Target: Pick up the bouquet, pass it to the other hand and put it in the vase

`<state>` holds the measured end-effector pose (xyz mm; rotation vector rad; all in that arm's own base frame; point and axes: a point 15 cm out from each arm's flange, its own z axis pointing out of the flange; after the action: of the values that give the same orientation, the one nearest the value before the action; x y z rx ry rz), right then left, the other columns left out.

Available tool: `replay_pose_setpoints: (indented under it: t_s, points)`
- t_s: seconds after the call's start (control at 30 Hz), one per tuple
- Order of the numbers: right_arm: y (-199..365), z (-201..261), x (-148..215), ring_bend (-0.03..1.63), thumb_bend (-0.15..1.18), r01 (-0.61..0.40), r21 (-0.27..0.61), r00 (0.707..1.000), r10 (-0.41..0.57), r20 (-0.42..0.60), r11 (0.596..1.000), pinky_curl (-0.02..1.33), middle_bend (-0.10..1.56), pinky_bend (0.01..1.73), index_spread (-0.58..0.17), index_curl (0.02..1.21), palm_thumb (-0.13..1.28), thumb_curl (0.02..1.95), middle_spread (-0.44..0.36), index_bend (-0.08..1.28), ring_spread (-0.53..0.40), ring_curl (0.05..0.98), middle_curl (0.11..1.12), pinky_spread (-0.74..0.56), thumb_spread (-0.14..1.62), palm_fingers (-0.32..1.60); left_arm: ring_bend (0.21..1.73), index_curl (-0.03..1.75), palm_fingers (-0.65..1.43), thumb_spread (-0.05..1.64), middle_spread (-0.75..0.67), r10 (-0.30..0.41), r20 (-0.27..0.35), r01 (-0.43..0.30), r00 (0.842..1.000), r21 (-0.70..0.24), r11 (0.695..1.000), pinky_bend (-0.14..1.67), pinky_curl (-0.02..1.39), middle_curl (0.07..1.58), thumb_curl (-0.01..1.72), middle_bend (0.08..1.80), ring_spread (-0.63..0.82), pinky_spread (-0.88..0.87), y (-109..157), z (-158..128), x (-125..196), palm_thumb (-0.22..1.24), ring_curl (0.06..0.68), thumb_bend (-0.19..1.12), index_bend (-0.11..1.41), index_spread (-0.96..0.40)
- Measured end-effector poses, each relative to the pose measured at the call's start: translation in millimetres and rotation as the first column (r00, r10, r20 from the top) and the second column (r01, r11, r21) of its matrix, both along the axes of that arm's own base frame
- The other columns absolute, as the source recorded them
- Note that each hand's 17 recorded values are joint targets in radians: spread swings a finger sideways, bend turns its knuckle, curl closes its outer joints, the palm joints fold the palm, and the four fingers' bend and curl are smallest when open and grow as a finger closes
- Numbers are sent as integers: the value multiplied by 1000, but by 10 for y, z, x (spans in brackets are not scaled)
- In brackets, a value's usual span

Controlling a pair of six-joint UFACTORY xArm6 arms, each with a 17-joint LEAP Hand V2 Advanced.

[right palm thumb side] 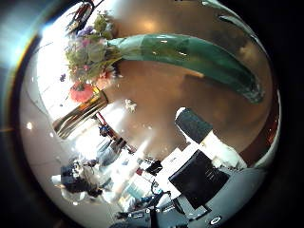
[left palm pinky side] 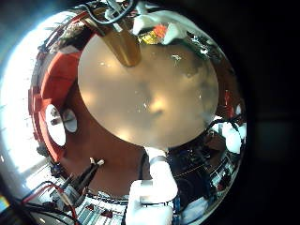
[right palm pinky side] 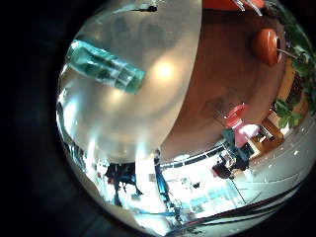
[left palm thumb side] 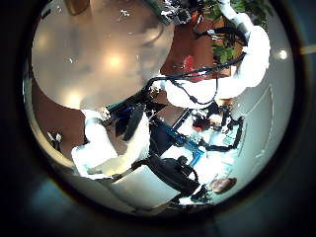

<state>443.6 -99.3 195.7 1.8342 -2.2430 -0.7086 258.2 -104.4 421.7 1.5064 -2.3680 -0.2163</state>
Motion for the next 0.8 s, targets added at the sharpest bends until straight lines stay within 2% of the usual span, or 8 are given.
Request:
replay_pose_setpoints:
  t_s: [0.2, 0.5, 0.8]
  points:
    - [-19, -97, 66, 683, -21, 8, -12, 1000, -8, 26, 1000, 191, 326, 577, -210, 308, 721, 459, -7, 165, -52, 271, 402, 179, 1030, 209, 437, 448, 161, 1091, 415, -1, 0, 1, 1000, -2, 1000, 178, 244, 295, 316, 184, 562, 516, -2, -4, 7, 332, 193, -25, 256, 35]
    - [33, -230, 47, 686, -22, 7, -10, 1000, -7, -5, 1000, 190, 351, 549, -203, 312, 734, 467, -13, 165, -53, 279, 411, 179, 1018, 237, 436, 447, 161, 1090, 415, 1, -4, -1, 1000, 0, 1000, 178, 244, 296, 317, 184, 562, 516, -7, -15, 23, 336, 193, -23, 256, 35]
    - [69, -294, -61, 749, -23, -10, -25, 999, 9, -41, 1000, 193, 378, 548, -201, 306, 736, 472, -41, 156, -91, 303, 425, 148, 1016, 279, 436, 447, 161, 1092, 415, -2, -7, 2, 1000, -3, 1000, 178, 244, 296, 313, 184, 562, 516, -26, -20, 52, 338, 194, -21, 256, 35]
